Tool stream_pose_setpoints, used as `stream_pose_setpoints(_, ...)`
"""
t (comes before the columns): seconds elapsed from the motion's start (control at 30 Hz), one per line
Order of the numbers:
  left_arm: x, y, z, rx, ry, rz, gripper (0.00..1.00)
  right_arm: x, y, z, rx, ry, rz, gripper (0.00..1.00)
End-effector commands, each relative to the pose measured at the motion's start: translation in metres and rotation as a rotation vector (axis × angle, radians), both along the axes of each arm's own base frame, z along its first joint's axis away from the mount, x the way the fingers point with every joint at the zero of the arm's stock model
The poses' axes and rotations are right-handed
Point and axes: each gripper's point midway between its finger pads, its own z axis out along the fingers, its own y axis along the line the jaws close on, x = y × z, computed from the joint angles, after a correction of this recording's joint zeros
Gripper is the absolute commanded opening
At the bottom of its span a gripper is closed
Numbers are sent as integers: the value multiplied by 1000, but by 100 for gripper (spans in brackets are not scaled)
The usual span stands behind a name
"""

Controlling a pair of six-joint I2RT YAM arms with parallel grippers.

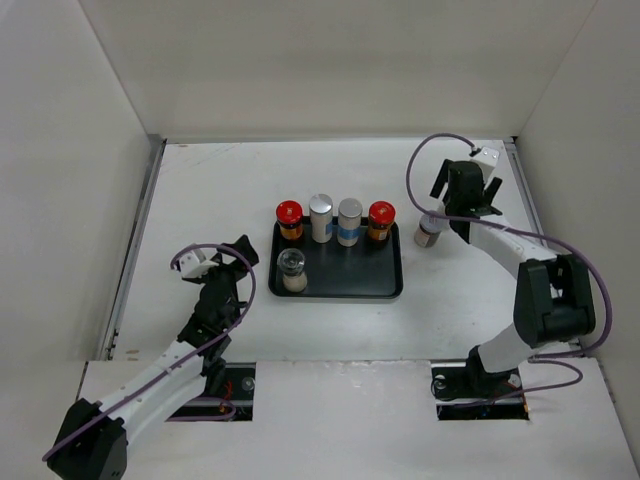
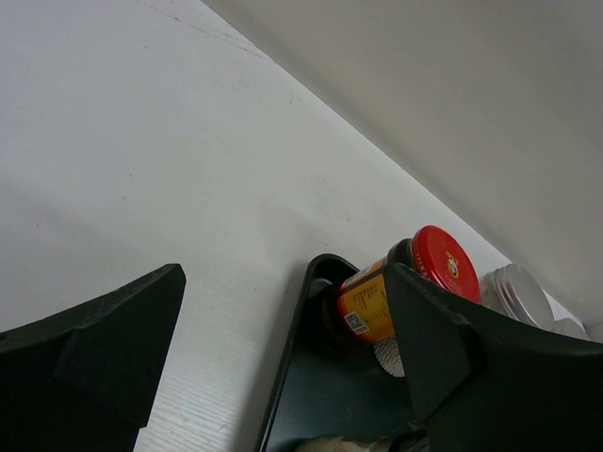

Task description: Organize the condiment bottles

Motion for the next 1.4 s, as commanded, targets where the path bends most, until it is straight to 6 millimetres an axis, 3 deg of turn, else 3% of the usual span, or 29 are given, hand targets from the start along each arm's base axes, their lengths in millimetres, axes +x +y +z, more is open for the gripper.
stream_pose_setpoints(0.0,1,-4,4,-17,-19,-16,88,15,7,-3,89,-5,41,99)
stream_pose_setpoints(0.2,3,-6,4,-18,-18,-22,88,26,12,-20,140,16,66,91)
stream_pose_setpoints(0.33,2,-7,6,-22,-26,-28,88,31,7,-13,135,-39,45,73)
stream_pose_setpoints(0.47,2,-7,4,-19,-21,-29,88,22,-9,30,89,-192,-47,61)
stream_pose_setpoints(0.63,3,-6,4,-19,-21,-26,88,-9,-5,102,74,-376,-62,57)
stream_pose_setpoints(0.77,3,-8,6,-24,-30,-36,88,-44,25,139,102,-468,8,58)
stream_pose_setpoints(0.97,2,-7,6,-26,-33,-33,88,-97,92,139,80,-448,171,58)
stream_pose_setpoints(1.1,2,-7,5,-23,-27,-34,89,-125,130,125,73,-409,301,58)
stream_pose_setpoints(1.2,2,-8,7,-28,-35,-36,90,-144,166,105,120,-365,414,58)
stream_pose_setpoints(1.27,3,-8,6,-26,-33,-36,90,-151,191,87,142,-324,489,58)
stream_pose_setpoints(1.37,2,-8,7,-28,-37,-33,91,-153,211,65,149,-278,530,58)
